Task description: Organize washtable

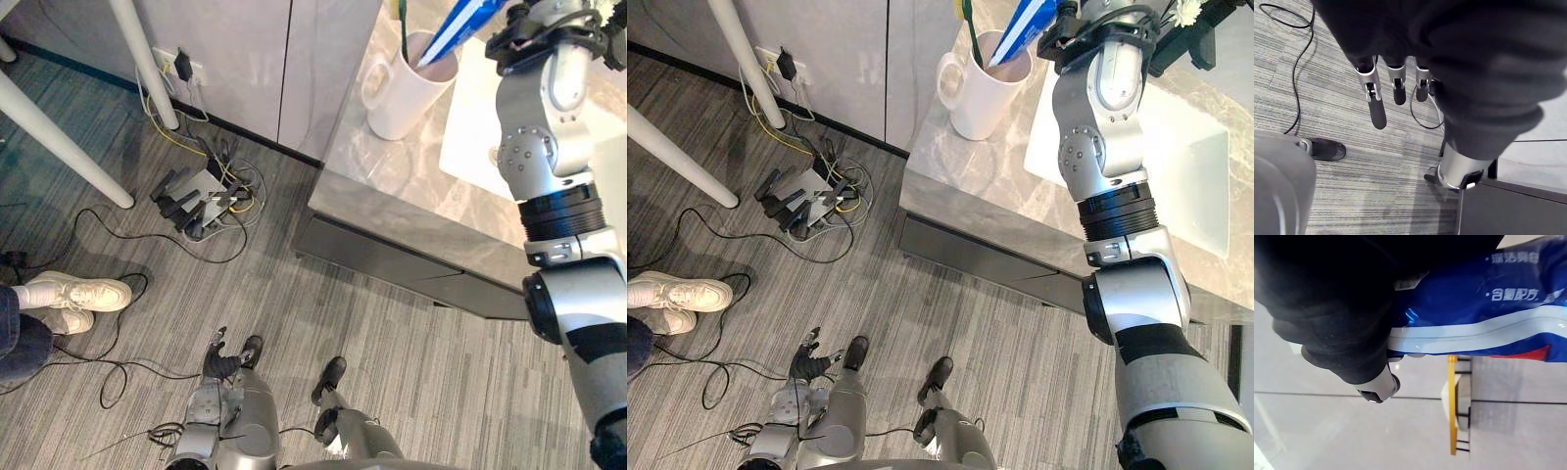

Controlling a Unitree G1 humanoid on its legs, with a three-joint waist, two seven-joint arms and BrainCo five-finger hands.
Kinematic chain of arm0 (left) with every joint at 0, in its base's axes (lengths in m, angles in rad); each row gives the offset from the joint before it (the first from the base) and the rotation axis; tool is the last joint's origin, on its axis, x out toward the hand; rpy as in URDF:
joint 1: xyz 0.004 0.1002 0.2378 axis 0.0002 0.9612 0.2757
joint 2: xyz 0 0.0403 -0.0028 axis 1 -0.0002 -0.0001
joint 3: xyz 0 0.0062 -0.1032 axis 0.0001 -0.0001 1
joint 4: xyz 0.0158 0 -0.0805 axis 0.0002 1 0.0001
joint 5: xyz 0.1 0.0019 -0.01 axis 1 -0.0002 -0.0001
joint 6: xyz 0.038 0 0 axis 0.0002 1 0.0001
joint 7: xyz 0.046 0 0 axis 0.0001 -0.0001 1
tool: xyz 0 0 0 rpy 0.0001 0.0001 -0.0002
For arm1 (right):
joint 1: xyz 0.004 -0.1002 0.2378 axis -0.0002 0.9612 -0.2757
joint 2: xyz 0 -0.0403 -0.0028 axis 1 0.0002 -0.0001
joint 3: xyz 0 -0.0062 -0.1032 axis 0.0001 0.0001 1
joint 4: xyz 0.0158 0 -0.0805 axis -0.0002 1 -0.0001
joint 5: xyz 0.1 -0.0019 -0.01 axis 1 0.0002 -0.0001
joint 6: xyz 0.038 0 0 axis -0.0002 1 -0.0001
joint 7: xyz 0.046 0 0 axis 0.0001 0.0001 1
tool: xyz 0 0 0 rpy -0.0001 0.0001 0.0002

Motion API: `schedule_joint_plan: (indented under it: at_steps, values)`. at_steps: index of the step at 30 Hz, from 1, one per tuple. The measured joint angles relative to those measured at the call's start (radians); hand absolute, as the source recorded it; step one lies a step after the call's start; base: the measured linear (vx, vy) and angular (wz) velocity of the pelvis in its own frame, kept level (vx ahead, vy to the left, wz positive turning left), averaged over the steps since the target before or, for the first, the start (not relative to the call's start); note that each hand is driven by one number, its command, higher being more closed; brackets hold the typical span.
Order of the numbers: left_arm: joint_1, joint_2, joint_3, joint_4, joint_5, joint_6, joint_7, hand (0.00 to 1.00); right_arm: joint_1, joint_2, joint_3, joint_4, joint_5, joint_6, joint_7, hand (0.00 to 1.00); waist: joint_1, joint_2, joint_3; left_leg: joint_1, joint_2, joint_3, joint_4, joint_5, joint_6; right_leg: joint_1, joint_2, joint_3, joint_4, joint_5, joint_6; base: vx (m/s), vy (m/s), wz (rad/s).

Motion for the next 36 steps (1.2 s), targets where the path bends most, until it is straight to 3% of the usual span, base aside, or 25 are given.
schedule_joint_plan:
  at_steps: [8, 9, 36]
  values:
    - [-0.015, 0.007, -0.002, -0.004, -0.017, -0.005, 0.016, 0.0, 0.001, 0.0, 0.015, 0.0, 0.0, 0.001, 0.003, 1.0, -0.003, -0.002, 0.036, -0.013, 0.008, 0.011, 0.004, 0.001, -0.001, -0.018, 0.002, 0.022, 0.0, 0.01, 0.011, 0.0, 0.018, -0.05]
    - [-0.016, 0.007, -0.002, -0.004, -0.017, -0.005, 0.016, 0.0, 0.001, 0.0, 0.015, 0.0, 0.0, 0.001, 0.003, 0.0, -0.004, -0.002, 0.036, -0.013, 0.008, 0.011, 0.004, 0.001, -0.001, -0.018, 0.002, 0.022, 0.0, 0.01, 0.011, 0.03, 0.033, -0.02]
    - [-0.016, 0.011, -0.003, -0.007, -0.016, -0.005, 0.021, 0.0, 0.04, -0.001, 0.008, -0.017, 0.0, -0.001, 0.005, 0.0, -0.007, -0.005, 0.034, -0.008, 0.022, 0.043, 0.008, 0.002, -0.003, -0.03, 0.018, 0.057, 0.0, 0.039, 0.001, 0.01, 0.019, -0.03]
